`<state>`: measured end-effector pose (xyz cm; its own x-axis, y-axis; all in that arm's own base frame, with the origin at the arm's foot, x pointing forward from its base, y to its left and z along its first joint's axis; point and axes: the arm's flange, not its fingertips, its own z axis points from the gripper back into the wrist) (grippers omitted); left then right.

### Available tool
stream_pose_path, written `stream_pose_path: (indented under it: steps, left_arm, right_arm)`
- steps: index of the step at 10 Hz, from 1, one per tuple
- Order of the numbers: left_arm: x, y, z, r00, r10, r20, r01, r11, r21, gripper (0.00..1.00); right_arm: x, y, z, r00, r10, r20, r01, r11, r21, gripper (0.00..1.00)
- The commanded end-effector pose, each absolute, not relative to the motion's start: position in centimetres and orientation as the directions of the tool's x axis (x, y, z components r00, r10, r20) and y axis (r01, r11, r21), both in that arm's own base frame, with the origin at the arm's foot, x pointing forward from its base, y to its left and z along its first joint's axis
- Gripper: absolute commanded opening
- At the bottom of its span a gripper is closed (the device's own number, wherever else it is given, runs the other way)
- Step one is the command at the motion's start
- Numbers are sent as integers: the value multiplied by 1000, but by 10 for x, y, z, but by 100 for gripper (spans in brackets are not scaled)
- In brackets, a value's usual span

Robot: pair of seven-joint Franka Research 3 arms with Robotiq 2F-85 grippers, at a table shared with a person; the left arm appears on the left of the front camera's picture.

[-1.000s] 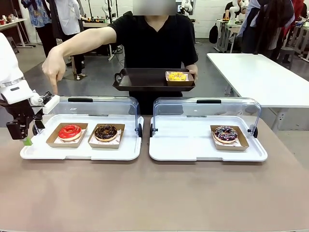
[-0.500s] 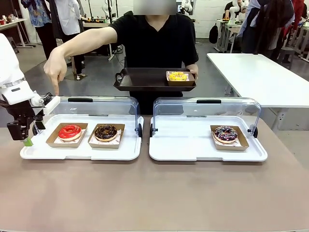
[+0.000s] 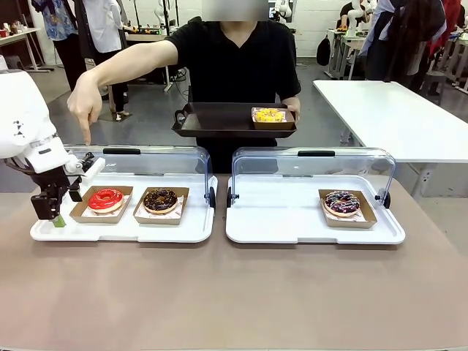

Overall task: Provide the desired donut to the person.
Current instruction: Pick up and lift the Paper togo box containing the Donut pointed at by the person.

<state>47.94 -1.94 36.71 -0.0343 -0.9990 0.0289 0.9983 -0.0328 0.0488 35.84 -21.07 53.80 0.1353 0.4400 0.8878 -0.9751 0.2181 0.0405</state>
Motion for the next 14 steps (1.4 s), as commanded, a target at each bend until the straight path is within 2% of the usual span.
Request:
stream_pose_path:
  steps: [1, 8, 14]
  left_arm:
    - [491, -16, 354, -31, -999, -15, 998, -31, 55, 100]
    - [515, -8, 337, -12, -1000, 16, 998, -11, 63, 100]
    - [516, -5, 331, -29, -998, 56, 998, -26, 57, 100]
  right_arm:
    - [358, -211, 537, 128, 430, 894, -977, 211, 39, 100]
    - [358, -211, 537, 128, 430, 894, -977, 211, 39, 100]
    - [358, -211, 537, 128, 430, 894, -977, 211, 39, 100]
